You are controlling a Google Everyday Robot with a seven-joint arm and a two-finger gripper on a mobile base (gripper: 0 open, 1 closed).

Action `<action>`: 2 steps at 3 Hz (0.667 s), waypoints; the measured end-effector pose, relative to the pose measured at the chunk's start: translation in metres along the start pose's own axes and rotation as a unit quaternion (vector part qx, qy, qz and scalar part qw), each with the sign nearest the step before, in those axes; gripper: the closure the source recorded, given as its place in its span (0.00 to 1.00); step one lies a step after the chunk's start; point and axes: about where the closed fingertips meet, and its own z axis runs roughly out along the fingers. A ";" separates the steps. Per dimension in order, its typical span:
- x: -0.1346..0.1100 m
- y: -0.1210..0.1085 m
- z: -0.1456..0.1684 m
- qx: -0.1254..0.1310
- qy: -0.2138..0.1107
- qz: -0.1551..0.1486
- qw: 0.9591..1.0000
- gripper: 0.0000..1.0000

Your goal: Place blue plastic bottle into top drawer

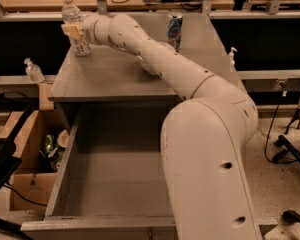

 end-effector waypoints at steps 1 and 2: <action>0.001 0.002 0.002 -0.002 0.001 0.000 1.000 0.73; 0.002 0.004 0.003 -0.003 0.001 0.000 1.000 0.96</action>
Offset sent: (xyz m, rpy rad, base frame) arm -0.0007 0.0022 -0.0009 -0.0010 0.0011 0.0027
